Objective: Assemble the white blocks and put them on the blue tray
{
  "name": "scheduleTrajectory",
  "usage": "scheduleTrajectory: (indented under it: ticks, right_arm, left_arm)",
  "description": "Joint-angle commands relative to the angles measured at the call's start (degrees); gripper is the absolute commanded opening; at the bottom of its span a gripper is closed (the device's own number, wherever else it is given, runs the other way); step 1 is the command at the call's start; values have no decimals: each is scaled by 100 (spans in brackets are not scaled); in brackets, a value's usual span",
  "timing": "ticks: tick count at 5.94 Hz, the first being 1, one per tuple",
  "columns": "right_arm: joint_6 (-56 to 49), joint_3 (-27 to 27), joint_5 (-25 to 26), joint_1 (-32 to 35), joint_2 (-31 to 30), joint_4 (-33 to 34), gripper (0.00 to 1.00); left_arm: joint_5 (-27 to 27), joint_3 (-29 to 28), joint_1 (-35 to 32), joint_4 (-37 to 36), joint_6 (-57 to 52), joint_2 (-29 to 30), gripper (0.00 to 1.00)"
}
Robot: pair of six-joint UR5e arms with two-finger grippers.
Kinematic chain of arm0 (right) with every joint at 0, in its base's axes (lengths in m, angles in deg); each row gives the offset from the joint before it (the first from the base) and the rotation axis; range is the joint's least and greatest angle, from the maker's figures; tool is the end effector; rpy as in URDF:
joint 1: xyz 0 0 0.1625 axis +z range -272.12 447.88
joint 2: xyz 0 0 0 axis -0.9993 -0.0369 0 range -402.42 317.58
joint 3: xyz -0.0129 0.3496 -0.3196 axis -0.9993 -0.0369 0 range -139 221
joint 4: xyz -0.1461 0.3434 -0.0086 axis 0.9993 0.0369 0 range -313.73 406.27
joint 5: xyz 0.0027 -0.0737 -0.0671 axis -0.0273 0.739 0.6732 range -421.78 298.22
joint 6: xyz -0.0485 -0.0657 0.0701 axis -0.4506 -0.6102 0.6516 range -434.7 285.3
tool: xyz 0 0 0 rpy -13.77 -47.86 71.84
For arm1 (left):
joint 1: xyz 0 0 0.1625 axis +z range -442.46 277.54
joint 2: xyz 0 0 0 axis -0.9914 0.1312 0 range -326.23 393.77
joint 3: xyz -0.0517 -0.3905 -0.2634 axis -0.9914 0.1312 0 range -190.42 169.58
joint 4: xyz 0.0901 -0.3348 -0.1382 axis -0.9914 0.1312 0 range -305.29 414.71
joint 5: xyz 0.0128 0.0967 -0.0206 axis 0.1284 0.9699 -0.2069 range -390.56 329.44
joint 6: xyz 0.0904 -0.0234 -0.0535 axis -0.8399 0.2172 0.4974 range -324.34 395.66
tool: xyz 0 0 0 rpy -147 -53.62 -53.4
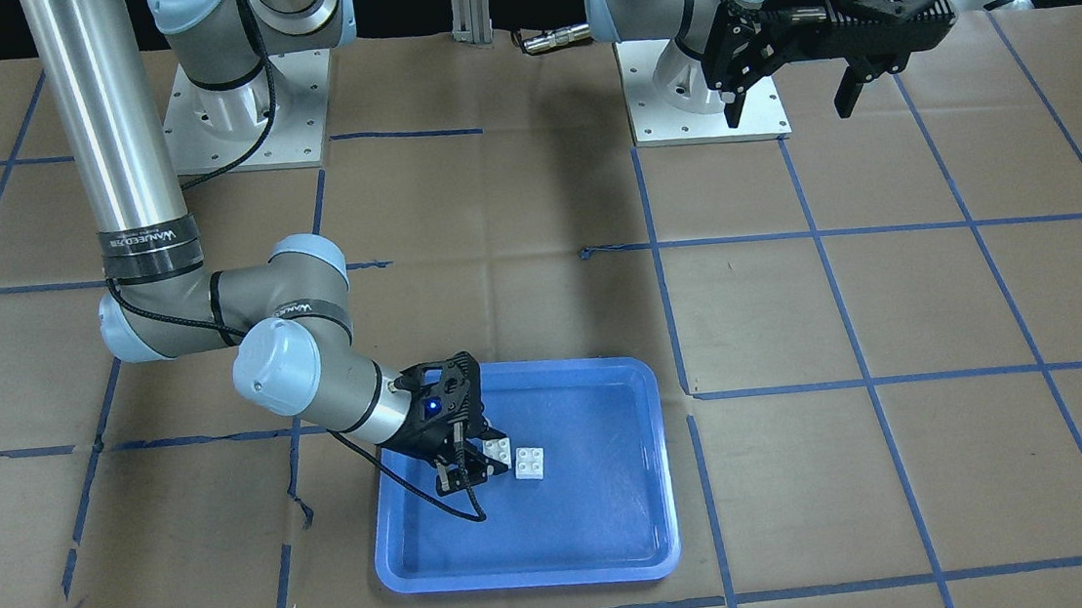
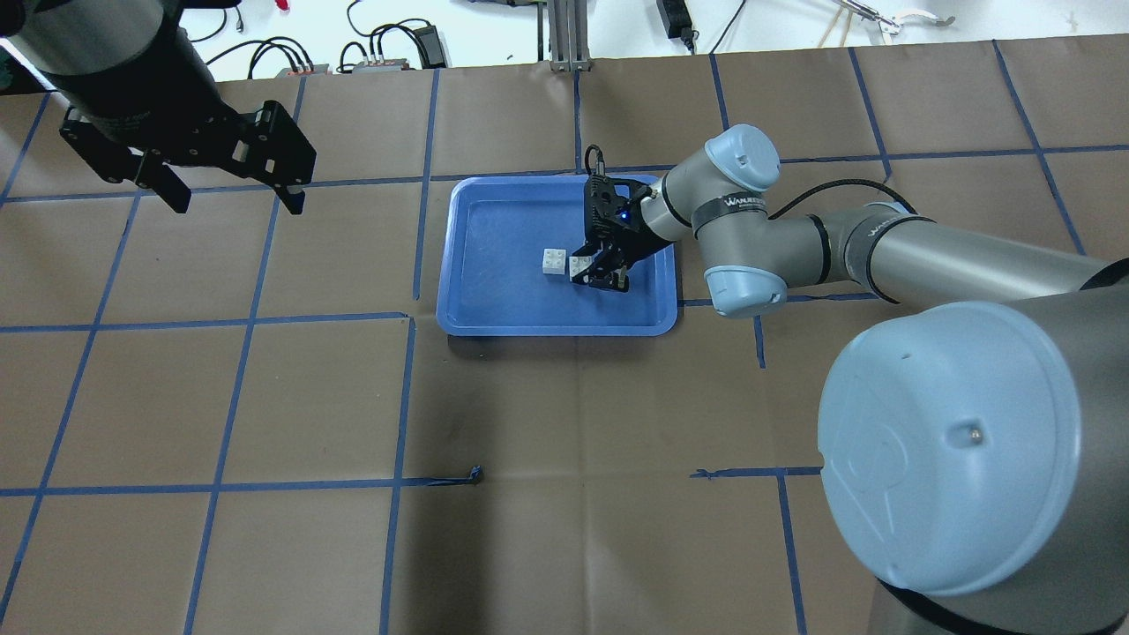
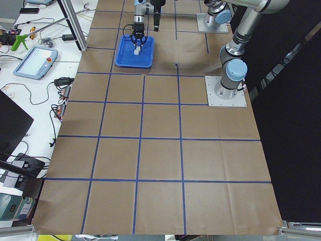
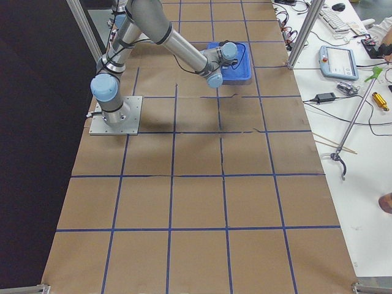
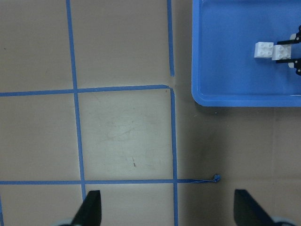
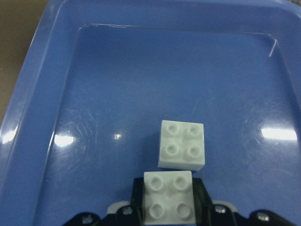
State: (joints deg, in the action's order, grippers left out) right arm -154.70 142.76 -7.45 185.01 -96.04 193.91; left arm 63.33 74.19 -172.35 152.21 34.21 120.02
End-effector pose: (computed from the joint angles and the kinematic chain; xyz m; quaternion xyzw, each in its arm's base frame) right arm 0.2723 -0.5974 0.2146 -0.6721 0.6700 -0.2447 0.1987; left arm -0.1252 -0.4162 0.5863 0.0112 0.9993 -0.0138 0.0341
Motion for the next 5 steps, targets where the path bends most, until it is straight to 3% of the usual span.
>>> scheduleTrajectory:
  ticks: [1,5]
  right_arm:
    - [63,-15,-10,-1,-8,20,27]
    - [415,-209,-2,8,9,20,27]
  left_arm:
    - [-2,11,-2,-3,4,6,99]
    - [-264,20,33,6,22,-55,99]
